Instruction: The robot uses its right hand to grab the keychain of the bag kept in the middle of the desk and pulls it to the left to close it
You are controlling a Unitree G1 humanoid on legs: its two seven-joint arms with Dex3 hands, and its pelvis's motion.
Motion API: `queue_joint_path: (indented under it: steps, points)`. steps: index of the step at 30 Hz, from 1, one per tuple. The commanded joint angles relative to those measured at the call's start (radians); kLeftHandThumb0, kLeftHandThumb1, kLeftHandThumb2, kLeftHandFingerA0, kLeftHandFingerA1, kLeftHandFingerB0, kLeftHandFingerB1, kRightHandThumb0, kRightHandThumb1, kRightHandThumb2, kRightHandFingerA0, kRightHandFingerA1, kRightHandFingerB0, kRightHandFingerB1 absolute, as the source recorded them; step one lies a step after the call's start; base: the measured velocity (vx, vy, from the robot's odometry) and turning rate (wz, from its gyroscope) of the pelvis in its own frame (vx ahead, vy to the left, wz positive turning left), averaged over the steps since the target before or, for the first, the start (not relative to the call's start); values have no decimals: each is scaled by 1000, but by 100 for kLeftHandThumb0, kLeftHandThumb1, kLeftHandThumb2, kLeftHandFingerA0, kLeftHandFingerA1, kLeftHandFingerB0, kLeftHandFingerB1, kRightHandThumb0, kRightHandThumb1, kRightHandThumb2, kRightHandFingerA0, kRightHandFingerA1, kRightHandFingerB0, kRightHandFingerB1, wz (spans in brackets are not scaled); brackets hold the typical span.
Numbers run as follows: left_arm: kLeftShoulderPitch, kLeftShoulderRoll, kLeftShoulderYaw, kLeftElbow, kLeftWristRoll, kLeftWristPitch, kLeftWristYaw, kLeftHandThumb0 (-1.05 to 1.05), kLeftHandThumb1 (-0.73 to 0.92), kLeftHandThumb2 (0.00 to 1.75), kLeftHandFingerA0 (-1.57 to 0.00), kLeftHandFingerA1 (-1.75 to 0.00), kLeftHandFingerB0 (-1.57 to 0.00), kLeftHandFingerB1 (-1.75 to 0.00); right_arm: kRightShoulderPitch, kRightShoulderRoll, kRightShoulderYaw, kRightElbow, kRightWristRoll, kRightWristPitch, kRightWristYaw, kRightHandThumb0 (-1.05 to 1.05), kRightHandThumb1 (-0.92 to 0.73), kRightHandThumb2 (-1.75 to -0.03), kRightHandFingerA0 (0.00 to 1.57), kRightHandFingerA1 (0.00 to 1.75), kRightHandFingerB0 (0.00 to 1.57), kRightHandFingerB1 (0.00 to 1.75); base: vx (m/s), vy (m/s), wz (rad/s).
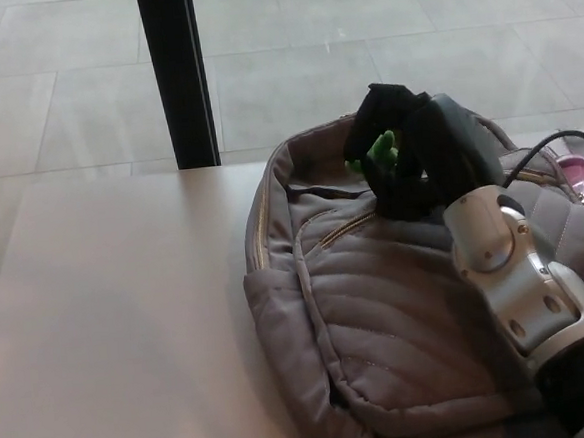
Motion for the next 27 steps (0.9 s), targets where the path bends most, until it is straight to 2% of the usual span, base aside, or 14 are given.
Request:
queue_joint_path:
  steps: [1, 6, 7, 9, 13, 14, 19, 20, 21, 22, 23, 25, 26, 27]
  points:
    - [-1, 1, 1, 1, 4, 10, 10, -87, 92, 80, -53, -70, -32, -50, 9, 59, -4, 6, 14, 51, -27, -22, -52, -115, 92, 175, 80, 158, 0, 0, 0]
    - [2, 5, 5, -2, 0, 6, 4, -91, 92, 81, -55, -72, -32, -49, 16, 70, -18, 10, 16, 52, -35, -20, -50, -118, 91, 174, 80, 159, 0, 0, 0]
    - [-3, 8, -1, -3, 7, 8, 9, -92, 92, 83, -53, -70, -30, -49, 16, 82, -14, 20, 18, 30, -47, -26, -44, -124, 92, 175, 82, 161, 0, 0, 0]
    - [-6, 7, -3, -1, 10, 9, 13, -90, 92, 82, -53, -69, -32, -49, 12, 94, -3, 28, 8, 35, -53, -25, -45, -123, 95, 171, 84, 155, 0, 0, 0]
    - [-13, 2, -12, -1, 16, 16, 21, -89, 92, 82, -54, -70, -33, -49, 0, 161, 26, 38, -1, 77, -65, -24, -60, -96, 89, 175, 72, 159, 0, 0, 0]
    - [-13, 3, -13, -1, 16, 11, 19, -90, 92, 82, -53, -71, -32, -49, -1, 176, 30, 50, 5, 57, -70, -22, -61, -91, 92, 171, 80, 140, 0, 0, 0]
    - [-12, 0, -5, -7, 2, 2, 5, -92, 92, 80, -53, -72, -34, -50, -8, 242, 44, 99, 11, 57, -92, -28, -63, -95, 93, 175, 76, 147, 0, 0, 0]
    - [-12, 2, -12, -9, 11, -2, 13, -90, 92, 83, -53, -70, -33, -49, -11, 276, 60, 124, 8, 53, -101, -28, -54, -105, 91, 172, 78, 150, 0, 0, 0]
    - [-13, 3, -11, -12, 8, -2, -2, -82, 80, 118, -47, -71, -29, -57, -4, 293, 91, 149, -7, 9, -108, -41, -68, -76, 91, 175, 73, 154, 0, 0, 0]
    - [-14, 3, -12, -13, 8, -2, -2, -82, 80, 118, -47, -71, -29, -57, -6, 292, 92, 151, -4, 8, -110, -41, -68, -76, 91, 175, 73, 154, 0, 0, 7]
    - [-17, 0, -1, -12, -4, 5, -6, -84, 78, 117, -48, -72, -30, -58, -2, 300, 100, 159, 3, -4, -113, -39, -68, -76, 90, 175, 71, 158, 0, 0, 0]
    - [-18, -1, 2, -16, -6, 11, -9, -83, 79, 117, -47, -72, -29, -57, 2, 313, 117, 172, 13, -19, -116, -34, -65, -84, 88, 175, 74, 151, 0, 0, 0]
    - [-21, -5, 4, -21, -9, 15, -5, -82, 78, 116, -47, -72, -30, -58, 7, 334, 138, 186, 8, -25, -127, -30, -50, -115, 88, 175, 77, 156, 0, 0, 0]
    - [-23, -7, 4, -20, -8, 18, -4, -84, 92, 80, -48, -70, -32, -50, 10, 339, 153, 196, 8, -45, -122, -29, -51, -116, 92, 175, 80, 149, 0, 0, 0]
